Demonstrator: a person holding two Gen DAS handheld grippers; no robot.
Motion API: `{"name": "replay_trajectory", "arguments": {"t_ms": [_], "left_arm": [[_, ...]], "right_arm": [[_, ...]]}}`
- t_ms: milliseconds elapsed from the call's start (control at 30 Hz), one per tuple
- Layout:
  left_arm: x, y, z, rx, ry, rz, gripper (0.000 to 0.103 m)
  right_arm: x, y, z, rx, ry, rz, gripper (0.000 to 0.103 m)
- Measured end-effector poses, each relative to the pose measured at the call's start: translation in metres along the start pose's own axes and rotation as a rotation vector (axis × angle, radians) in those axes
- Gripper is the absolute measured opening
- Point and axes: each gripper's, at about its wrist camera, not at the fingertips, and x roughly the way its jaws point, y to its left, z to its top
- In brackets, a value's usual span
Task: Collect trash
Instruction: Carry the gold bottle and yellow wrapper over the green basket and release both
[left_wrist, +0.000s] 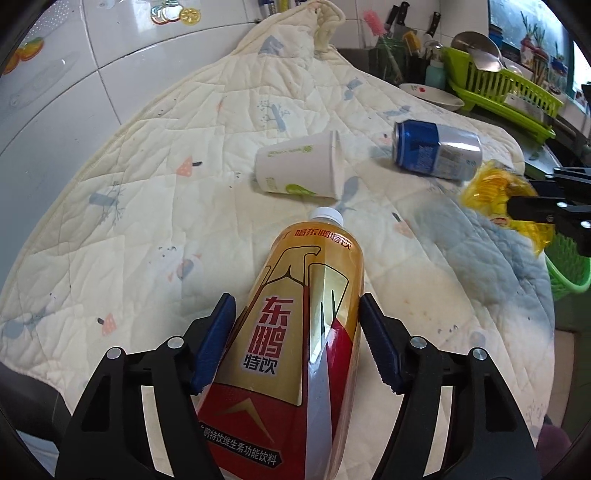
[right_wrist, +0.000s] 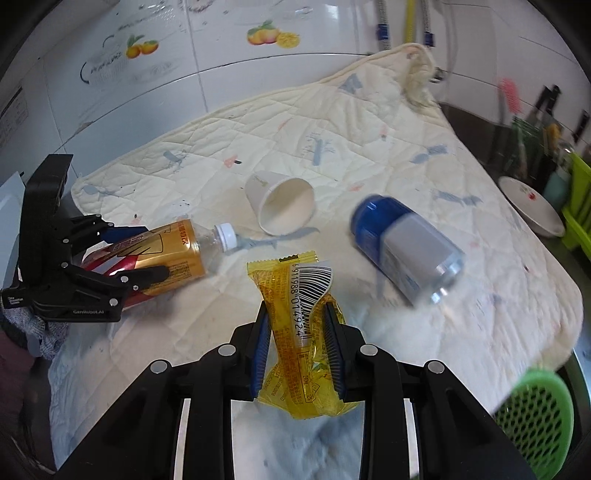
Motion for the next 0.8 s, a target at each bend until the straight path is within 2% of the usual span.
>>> {"name": "replay_trajectory", "arguments": {"t_ms": [300, 467, 567, 800], "left_arm": [[0.007, -0.009, 0.005, 0.050, 0.061, 0.017, 0.069], [0.015, -0.013, 0.010, 0.089, 0.090, 0.031, 0.074], [0.019, -0.013, 0.012, 0.095, 0.094, 0.032, 0.069], [0.010, -0.019, 0.013, 0.087, 0.062, 0.051, 0.066]], "right_arm": [[-0.048, -0.023, -0.036, 0.070, -0.029, -0.060, 0.027], [-0.070, -0.040, -0.052, 0.123, -0.041, -0.103, 0.027], [-0.085, -0.054, -0.065, 0.164, -0.051, -0.133, 0.028], [-0.114, -0.109, -0.103, 0.305, -0.052, -0.237, 0.028]]}}
